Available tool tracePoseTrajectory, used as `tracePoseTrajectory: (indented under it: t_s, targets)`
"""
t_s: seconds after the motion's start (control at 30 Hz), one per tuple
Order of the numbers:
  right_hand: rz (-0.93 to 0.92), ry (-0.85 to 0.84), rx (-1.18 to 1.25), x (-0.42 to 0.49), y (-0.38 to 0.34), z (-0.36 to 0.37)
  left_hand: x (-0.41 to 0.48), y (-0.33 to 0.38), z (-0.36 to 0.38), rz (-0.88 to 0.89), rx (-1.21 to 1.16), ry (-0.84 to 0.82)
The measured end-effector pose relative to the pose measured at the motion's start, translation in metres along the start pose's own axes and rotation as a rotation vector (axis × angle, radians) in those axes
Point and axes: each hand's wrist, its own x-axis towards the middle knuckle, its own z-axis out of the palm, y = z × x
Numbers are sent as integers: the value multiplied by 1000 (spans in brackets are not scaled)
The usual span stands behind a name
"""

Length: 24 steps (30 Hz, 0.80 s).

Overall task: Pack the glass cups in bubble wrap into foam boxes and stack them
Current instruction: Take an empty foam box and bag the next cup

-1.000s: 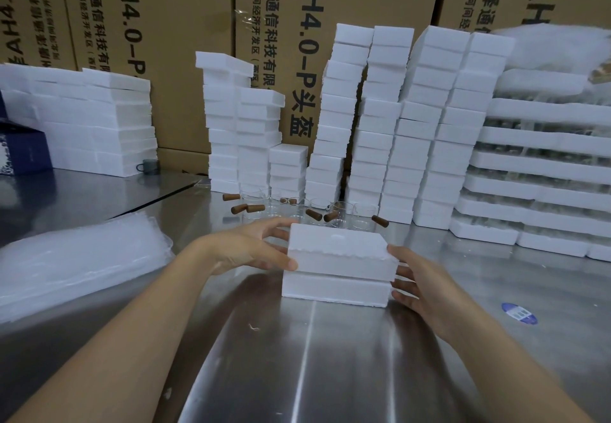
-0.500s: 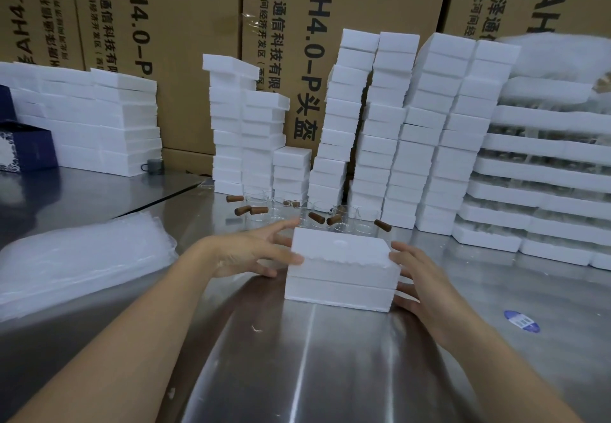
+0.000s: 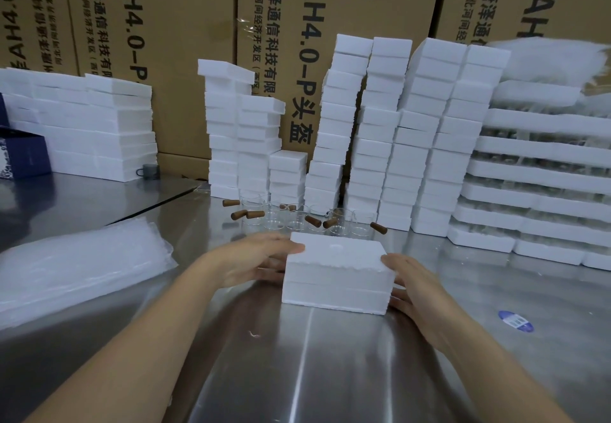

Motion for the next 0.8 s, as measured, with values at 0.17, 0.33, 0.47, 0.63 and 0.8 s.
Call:
tracePoseTrajectory:
  t_s: [0.17,0.33,0.47,0.63,0.8]
  targets:
    - [33,-32,37,-1,0,-3,0,5,3,-14,36,64]
    - [49,-26,80,-2,-4,-6,-1,11,16,28,-29,133]
    - [38,-64,116,-8,-9,-2,-2,16,21,109,-85,169]
    - [80,-182,114,-15,-13,4,-5,21,18,149,-82,131]
    - [237,-363,148,-20,-18,1,-8,24,22,172,-112,169]
